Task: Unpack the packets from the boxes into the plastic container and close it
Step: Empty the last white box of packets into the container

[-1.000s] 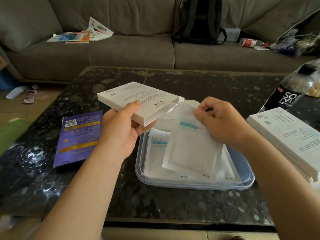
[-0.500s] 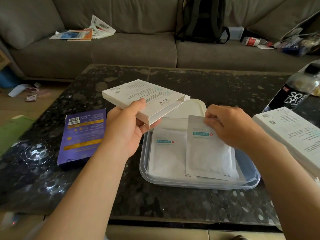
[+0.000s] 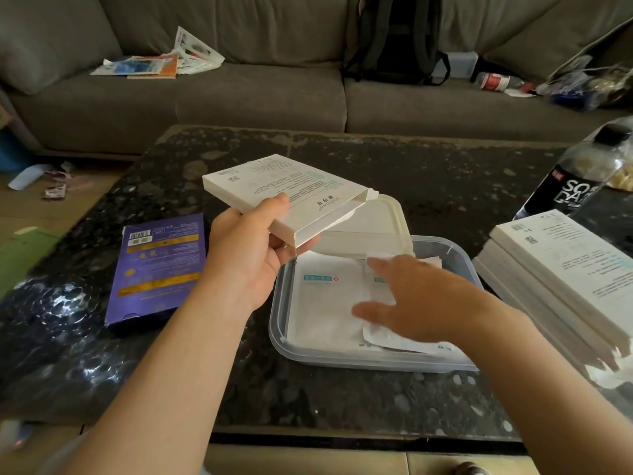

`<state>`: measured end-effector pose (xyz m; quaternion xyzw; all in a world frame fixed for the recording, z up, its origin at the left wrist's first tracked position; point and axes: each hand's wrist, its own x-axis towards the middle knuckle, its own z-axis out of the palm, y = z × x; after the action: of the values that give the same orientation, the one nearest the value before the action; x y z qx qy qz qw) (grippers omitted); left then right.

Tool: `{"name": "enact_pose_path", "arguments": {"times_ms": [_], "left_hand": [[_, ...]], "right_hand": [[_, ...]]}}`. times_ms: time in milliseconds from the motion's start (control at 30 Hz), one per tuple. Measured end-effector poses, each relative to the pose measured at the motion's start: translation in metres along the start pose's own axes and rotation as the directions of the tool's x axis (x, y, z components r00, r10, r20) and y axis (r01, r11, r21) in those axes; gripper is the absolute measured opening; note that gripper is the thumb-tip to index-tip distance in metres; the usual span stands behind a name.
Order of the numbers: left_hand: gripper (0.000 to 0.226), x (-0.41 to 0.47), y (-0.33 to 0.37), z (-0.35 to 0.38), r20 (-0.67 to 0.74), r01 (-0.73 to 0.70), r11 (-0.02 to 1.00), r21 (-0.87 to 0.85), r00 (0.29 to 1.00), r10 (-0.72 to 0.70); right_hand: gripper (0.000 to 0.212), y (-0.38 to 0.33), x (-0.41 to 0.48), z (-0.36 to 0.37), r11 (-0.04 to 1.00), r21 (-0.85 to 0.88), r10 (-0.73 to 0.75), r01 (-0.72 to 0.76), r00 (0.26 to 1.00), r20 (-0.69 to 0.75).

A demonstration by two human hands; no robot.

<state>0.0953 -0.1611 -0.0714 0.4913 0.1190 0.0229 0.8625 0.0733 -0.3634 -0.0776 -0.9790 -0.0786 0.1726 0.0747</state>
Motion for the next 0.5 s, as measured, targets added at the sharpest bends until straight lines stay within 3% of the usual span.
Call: {"name": "enact_pose_path", "arguments": {"times_ms": [233, 500], "left_hand": [[0.037, 0.001, -0.003, 0.001, 0.000, 0.006, 1.000, 0.013, 1.000, -0.006], [0.037, 0.002, -0.005, 0.001, -0.001, 0.003, 1.000, 0.025, 1.000, -0.003]], "right_hand": [[0.096, 0.011, -0.004, -0.001, 0.994, -0.100, -0.013, 0.032, 0.982, 0.188], [0.111, 0.014, -0.003, 0.004, 0.982, -0.190, 0.067, -0.019, 0.967, 0.247]]}}
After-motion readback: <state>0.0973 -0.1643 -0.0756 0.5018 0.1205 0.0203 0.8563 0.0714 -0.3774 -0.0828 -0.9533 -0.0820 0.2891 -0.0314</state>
